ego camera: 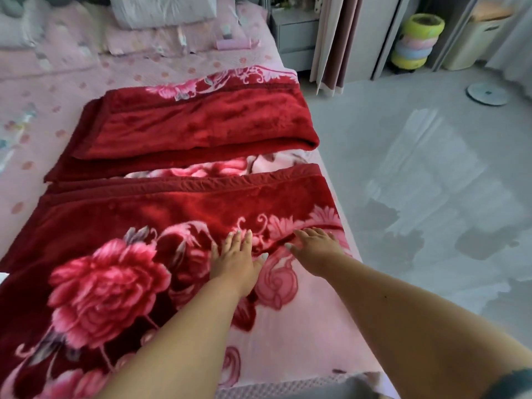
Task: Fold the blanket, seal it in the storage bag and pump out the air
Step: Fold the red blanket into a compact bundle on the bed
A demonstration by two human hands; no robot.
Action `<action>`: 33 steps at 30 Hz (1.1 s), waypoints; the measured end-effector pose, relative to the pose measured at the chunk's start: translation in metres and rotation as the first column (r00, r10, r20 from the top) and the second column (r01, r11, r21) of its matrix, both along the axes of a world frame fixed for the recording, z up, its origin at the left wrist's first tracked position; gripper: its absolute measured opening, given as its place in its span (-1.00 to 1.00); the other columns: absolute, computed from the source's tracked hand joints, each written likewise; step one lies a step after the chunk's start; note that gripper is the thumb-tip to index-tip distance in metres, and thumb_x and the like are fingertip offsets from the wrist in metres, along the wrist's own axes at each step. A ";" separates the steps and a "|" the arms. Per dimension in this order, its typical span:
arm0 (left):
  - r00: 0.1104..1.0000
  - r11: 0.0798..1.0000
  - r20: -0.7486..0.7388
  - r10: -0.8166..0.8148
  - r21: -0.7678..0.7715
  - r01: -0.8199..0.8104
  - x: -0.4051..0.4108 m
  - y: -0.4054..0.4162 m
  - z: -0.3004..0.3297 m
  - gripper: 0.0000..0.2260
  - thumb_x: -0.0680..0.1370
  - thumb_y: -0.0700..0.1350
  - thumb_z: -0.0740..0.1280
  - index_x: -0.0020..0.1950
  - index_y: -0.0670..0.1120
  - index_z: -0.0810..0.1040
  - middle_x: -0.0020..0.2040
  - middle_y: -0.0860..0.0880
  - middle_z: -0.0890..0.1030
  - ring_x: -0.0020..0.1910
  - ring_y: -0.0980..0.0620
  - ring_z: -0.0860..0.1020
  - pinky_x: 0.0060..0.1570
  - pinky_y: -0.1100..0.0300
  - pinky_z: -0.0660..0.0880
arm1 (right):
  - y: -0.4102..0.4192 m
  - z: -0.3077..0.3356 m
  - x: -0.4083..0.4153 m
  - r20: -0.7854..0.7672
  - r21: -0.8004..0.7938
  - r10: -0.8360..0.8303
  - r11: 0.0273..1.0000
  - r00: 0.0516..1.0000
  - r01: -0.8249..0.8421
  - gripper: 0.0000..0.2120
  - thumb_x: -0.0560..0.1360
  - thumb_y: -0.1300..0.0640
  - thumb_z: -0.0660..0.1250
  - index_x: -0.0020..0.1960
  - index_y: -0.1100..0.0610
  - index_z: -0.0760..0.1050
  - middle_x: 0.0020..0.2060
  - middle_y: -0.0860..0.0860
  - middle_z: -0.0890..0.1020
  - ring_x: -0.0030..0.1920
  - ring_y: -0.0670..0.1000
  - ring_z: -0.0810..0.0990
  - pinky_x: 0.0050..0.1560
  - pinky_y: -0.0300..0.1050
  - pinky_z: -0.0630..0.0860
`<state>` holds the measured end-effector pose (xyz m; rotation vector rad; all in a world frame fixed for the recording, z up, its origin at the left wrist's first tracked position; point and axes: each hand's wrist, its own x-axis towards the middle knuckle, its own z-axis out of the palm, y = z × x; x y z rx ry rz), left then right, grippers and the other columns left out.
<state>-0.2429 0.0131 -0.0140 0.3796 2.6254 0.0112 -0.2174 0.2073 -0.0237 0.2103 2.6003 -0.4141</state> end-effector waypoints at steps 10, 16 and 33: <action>0.915 0.911 0.029 0.403 0.086 -0.404 0.029 0.118 0.006 -0.36 0.61 0.26 -0.09 0.59 -0.06 -0.12 0.59 -0.07 -0.07 0.56 -0.06 -0.10 0.49 -0.16 -0.13 | 0.108 0.036 -0.045 -0.041 0.094 0.255 0.964 0.966 -0.251 -0.41 0.61 -0.23 -0.01 0.55 0.01 0.10 0.48 0.04 0.30 0.49 0.09 0.20 0.47 0.02 0.11; 0.841 0.834 0.017 0.541 0.117 -0.539 0.033 0.107 0.008 -0.36 0.61 0.26 -0.08 0.59 -0.05 -0.12 0.59 -0.08 -0.07 0.56 -0.09 -0.10 0.50 -0.13 -0.09 | 0.075 0.042 -0.067 -0.073 0.029 0.363 0.932 0.929 -0.362 -0.41 0.61 -0.21 0.05 0.54 0.05 0.13 0.46 0.05 0.34 0.47 0.12 0.25 0.43 0.03 0.19; 0.622 0.617 0.033 0.782 0.097 -0.781 0.055 0.084 -0.028 -0.43 0.62 0.13 0.12 0.55 -0.12 0.14 0.52 -0.18 0.22 0.48 -0.09 0.25 0.41 0.12 0.22 | -0.009 0.024 -0.186 -0.176 -0.079 0.401 0.904 0.899 -0.419 -0.46 0.59 -0.15 0.14 0.44 0.16 0.27 0.35 0.13 0.43 0.38 0.16 0.34 0.31 0.09 0.38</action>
